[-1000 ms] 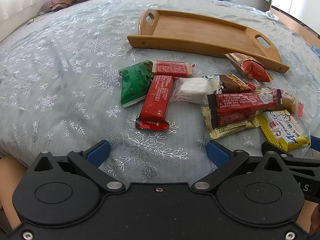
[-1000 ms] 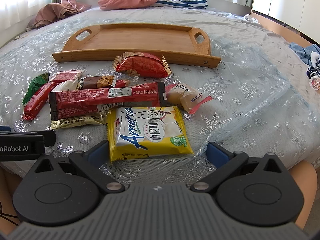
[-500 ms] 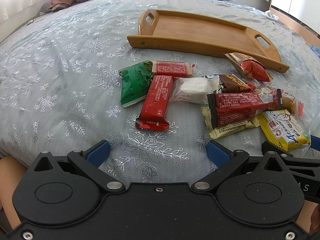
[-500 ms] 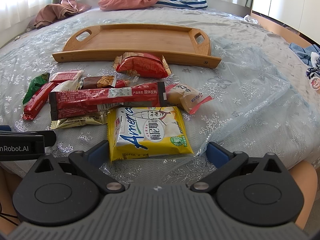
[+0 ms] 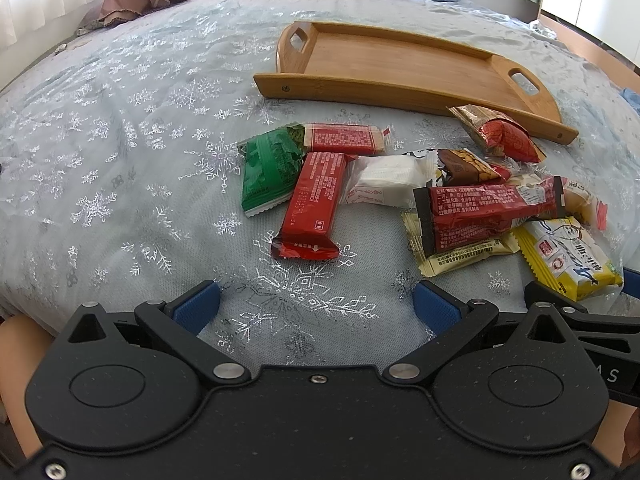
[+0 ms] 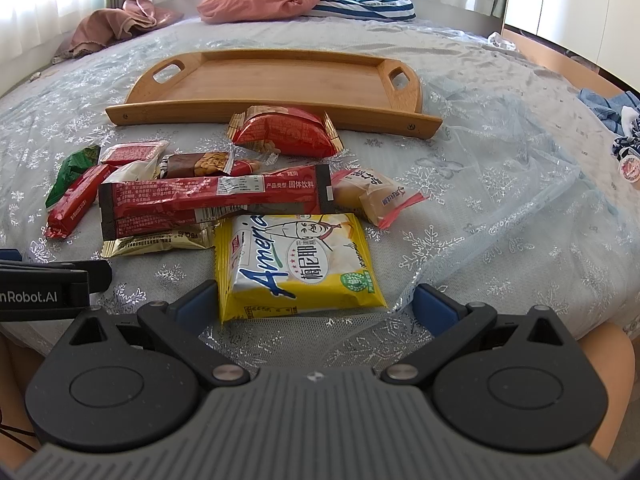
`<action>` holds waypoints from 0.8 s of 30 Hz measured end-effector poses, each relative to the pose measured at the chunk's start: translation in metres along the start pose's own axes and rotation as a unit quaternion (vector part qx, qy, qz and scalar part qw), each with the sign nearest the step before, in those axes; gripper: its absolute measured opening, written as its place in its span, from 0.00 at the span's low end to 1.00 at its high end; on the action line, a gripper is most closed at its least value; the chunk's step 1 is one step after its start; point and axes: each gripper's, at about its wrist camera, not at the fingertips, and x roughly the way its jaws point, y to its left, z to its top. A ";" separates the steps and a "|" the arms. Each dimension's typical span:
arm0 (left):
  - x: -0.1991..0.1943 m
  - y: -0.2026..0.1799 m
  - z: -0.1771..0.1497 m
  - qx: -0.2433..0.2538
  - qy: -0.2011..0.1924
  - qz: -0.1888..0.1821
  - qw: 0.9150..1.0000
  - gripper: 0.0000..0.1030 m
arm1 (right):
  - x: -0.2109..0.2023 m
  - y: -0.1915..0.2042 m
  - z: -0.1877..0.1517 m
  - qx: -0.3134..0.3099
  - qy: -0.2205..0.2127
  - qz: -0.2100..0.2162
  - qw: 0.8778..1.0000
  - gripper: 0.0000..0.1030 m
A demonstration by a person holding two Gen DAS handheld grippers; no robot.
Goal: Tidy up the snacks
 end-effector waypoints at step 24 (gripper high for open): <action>-0.004 0.004 -0.008 0.025 -0.028 -0.017 0.999 1.00 | -0.002 0.004 -0.004 -0.026 -0.024 -0.004 0.999 1.00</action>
